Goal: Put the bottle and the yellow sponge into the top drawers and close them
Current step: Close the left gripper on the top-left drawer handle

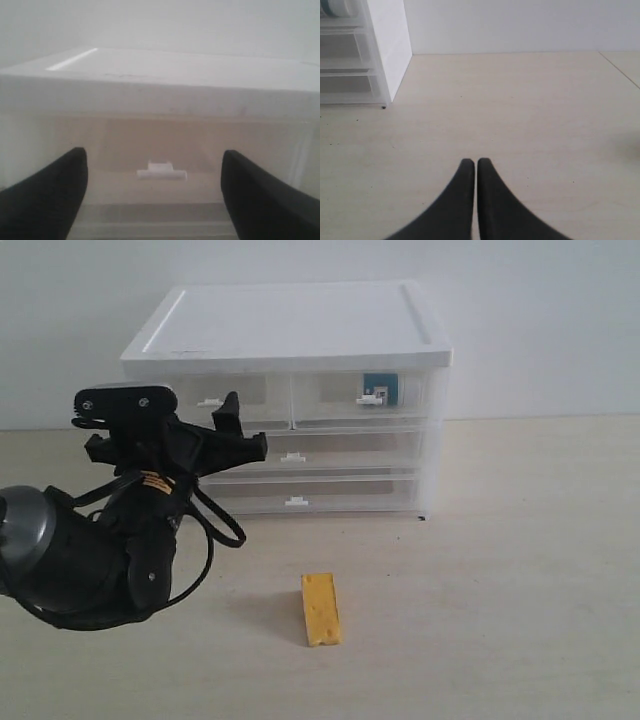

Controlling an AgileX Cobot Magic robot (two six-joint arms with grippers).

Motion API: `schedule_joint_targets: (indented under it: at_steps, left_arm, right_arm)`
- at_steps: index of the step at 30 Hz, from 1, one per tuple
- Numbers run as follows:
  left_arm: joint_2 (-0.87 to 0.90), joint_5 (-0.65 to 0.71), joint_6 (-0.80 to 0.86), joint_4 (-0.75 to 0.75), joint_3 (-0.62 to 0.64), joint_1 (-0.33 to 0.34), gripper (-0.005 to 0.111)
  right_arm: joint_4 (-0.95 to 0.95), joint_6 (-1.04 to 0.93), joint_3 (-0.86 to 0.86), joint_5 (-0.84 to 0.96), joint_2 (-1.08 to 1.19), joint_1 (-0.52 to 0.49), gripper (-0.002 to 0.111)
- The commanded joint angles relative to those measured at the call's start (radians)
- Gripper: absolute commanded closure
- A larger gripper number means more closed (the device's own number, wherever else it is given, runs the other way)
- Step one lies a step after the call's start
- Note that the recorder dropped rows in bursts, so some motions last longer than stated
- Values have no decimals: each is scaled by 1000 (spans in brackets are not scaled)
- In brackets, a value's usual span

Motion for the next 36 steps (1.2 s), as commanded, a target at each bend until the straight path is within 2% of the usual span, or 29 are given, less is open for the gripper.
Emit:
schedule_joint_targets:
  at_steps: [1,13,22,25,31,36]
  left_arm:
    - [27,1,49,-14,-25,-3,38]
    - [55,-16,70,-14,-58,3,38]
    - [55,26,70,1,-58,47,41]
    - [55,32,70,1,-58,49,56]
    - [55,25,70,4,-58,49,101]
    - [55,28,70,-11,-56,44,102]
  right_arm:
    - [-1,0,5,-4,-5,-3,108]
    - [-1,0,5,-4,-5,-3,108]
    - [-1,0,5,-4,-5,-3,108]
    - [-1,0,5,-4,-5,-3,108]
    - [-1,0,5,-4,-5,-3,108]
    - [-1,0,5,-4,-5,-3,108]
